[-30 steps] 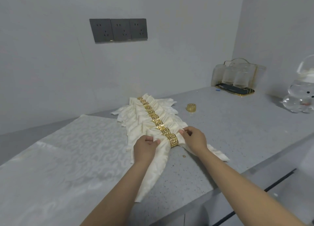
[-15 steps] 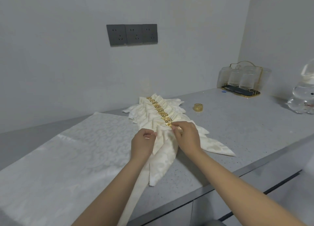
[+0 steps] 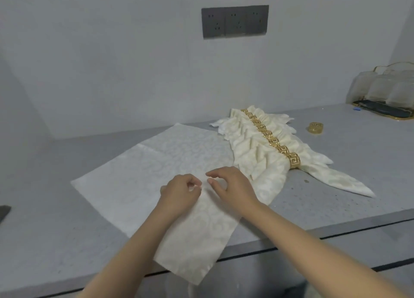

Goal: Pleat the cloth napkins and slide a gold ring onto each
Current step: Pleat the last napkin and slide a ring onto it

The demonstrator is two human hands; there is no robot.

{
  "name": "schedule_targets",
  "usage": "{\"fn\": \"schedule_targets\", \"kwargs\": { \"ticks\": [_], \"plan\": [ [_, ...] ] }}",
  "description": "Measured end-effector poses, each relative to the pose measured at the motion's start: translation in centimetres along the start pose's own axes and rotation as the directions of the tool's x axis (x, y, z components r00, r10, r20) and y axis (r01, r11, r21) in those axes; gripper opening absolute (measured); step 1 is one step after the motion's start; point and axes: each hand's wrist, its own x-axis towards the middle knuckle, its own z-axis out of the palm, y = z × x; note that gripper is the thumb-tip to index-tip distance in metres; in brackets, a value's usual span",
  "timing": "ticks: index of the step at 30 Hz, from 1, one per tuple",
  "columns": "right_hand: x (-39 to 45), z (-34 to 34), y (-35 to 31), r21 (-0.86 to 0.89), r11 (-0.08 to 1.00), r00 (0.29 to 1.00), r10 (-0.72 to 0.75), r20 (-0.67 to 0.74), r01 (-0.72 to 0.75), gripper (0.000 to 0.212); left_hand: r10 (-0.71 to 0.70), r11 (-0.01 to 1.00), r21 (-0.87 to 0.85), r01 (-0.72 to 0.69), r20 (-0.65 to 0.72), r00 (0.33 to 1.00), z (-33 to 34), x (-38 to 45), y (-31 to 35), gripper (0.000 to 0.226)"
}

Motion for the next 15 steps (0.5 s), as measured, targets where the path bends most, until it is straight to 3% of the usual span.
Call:
{"fn": "schedule_targets", "kwargs": {
  "ticks": [2, 5, 9, 15],
  "plan": [
    [-0.4, 0.8, -0.3, -0.021, 1.000, 0.992, 0.019, 0.121, -0.017, 0.029, -0.029, 0.993, 0.112, 0.024, 0.042, 0.999, -0.6, -0.5, -1.8, 0.015],
    [-0.9, 1.6, -0.3, -0.081, 0.997, 0.969, 0.012, 0.248, 0.008, 0.041, -0.059, 0.968, 0.249, 0.019, 0.152, 0.987, -1.4, -1.2, -4.2, 0.044],
    [-0.7, 2.4, -0.5, -0.195, 0.979, 0.903, 0.033, 0.429, 0.057, 0.066, -0.061, 0.970, 0.244, -0.006, 0.265, 0.962, -2.3, -1.6, -7.0, 0.066],
    [0.6, 3.4, -1.1, -0.140, 0.989, 0.834, 0.032, 0.551, 0.055, 0.075, -0.066, 0.974, 0.227, -0.002, 0.294, 0.953, -4.1, -1.2, -9.3, 0.076]
  ]
}}
